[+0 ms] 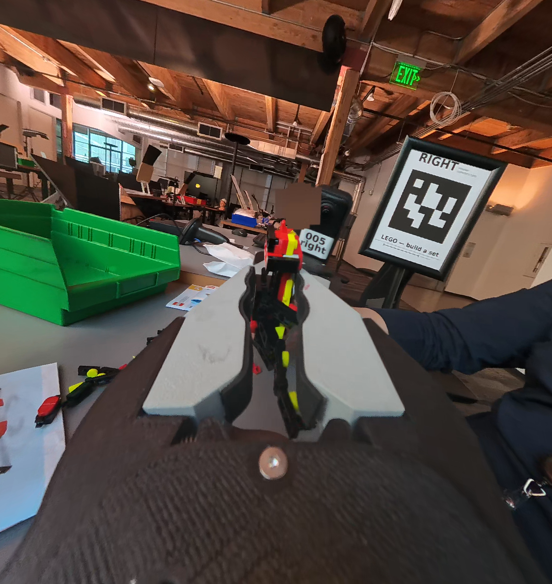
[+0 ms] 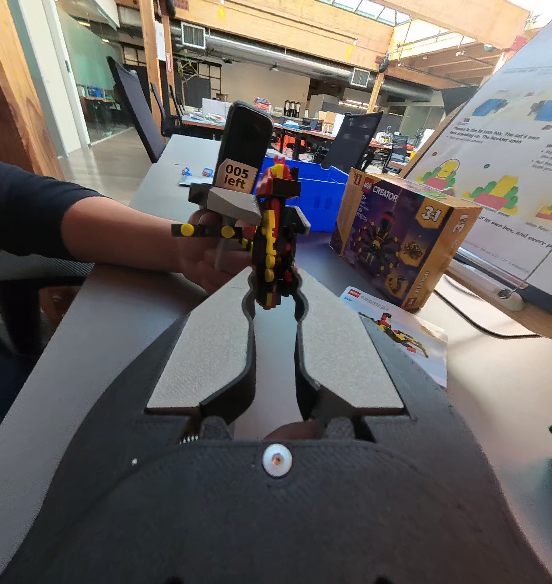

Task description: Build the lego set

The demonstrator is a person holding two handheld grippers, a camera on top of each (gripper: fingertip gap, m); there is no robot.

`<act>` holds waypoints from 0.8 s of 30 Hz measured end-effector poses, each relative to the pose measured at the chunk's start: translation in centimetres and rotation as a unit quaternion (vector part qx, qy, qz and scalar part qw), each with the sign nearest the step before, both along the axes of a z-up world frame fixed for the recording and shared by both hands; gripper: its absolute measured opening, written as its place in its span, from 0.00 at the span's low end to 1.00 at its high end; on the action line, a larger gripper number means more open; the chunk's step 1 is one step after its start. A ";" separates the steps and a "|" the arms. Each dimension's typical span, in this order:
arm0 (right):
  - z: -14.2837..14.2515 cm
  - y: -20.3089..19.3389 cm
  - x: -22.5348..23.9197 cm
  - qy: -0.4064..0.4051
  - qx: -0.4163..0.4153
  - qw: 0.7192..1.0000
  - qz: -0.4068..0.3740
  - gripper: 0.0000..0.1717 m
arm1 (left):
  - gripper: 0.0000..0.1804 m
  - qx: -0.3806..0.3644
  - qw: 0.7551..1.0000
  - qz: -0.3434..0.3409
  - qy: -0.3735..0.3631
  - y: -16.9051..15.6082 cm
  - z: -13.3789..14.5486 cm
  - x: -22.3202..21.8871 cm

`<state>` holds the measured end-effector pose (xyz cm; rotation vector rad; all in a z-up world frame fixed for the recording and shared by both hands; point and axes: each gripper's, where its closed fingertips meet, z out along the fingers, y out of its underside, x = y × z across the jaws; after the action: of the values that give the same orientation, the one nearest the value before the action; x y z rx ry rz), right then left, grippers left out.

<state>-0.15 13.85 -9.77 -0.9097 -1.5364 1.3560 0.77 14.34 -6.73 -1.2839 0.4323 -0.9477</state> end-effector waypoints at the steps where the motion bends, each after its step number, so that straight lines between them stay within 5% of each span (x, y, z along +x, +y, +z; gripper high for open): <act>1: 0.0 0.1 0.0 0.001 0.003 1.000 -0.003 0.10 | 0.12 -0.001 1.000 0.003 0.000 0.1 0.0 -0.1; 11: 2.0 4.4 1.1 -0.001 -0.170 0.985 -0.009 0.10 | 0.13 0.002 0.998 0.060 -0.002 0.7 0.7 -2.4; 16: -0.1 5.4 0.6 -0.042 -0.054 0.994 -0.082 0.10 | 0.12 0.006 0.995 0.090 0.045 1.1 0.2 -2.4; 22: -2.7 5.6 -0.2 -0.084 0.101 0.982 -0.138 0.10 | 0.10 0.052 0.959 0.223 0.169 2.2 -0.4 -3.9; 24: -3.1 5.3 -0.3 -0.086 0.132 0.978 -0.139 0.10 | 0.10 0.037 0.963 0.208 0.165 2.3 -0.7 -3.5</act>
<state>-0.46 19.11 -12.82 -1.0471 -1.6026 0.8696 -2.74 16.63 -7.47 -1.3991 0.4281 -0.3614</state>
